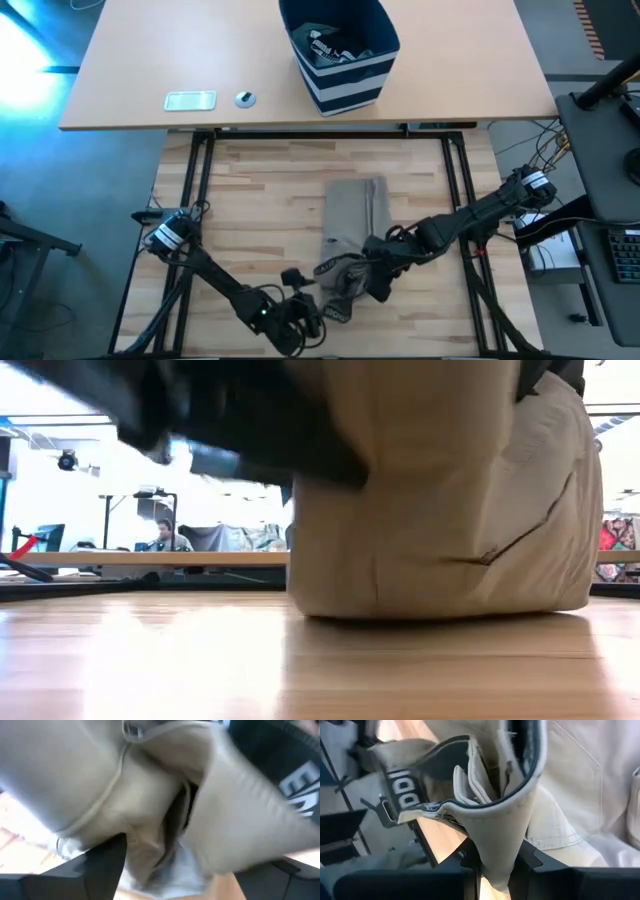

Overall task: Fold Laundry from Bin
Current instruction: Fold the brown shorts

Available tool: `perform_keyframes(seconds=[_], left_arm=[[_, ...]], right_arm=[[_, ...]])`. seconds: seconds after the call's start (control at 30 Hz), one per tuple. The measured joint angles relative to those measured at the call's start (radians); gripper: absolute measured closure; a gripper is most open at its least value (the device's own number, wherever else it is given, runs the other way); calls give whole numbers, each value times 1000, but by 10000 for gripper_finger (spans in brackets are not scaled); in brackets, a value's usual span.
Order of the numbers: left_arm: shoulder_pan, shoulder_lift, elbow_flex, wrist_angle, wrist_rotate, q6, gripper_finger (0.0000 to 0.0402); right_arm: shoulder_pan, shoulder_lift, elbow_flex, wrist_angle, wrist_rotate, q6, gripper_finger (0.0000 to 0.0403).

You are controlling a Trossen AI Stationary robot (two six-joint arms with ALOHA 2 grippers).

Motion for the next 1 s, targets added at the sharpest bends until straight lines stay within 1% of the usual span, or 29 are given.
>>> perform_keyframes(seconds=[0.07, 0.13, 0.23, 0.3, 0.33, 0.37, 0.47, 0.57, 0.67, 0.83, 0.93, 1.0], left_arm=[[0, -21, 37, -67, 12, -34, 122], [0, -38, 71, -146, 38, -82, 170], [0, -52, 112, -252, 87, -117, 266], [0, -63, 122, -296, 133, -136, 341], [0, -68, 122, -309, 151, -150, 370], [0, -73, 115, -315, 159, -176, 384], [-1, -97, 90, -324, 158, -245, 382], [0, -125, 81, -319, 151, -267, 394], [-5, -130, 78, -321, 151, -234, 394], [-5, -169, 77, -319, 172, -186, 398], [-1, -185, 76, -319, 177, -181, 399], [1, -185, 76, -320, 178, -194, 400]], right_arm=[[3, 0, 0, 0, 0, -47, 353], [3, 0, 0, -11, 2, -86, 355], [3, 0, -8, -25, 28, -156, 355], [6, 0, -17, -35, 49, -199, 355], [8, 0, -20, -43, 56, -222, 355], [13, 0, -26, -45, 67, -251, 354], [41, 1, -47, -38, 101, -324, 354], [76, 1, -60, -28, 131, -381, 354], [106, 1, -67, -9, 162, -399, 354], [172, 1, -68, 10, 213, -496, 352], [214, 7, -68, 8, 228, -554, 339], [241, 17, -69, 9, 230, -590, 320]])
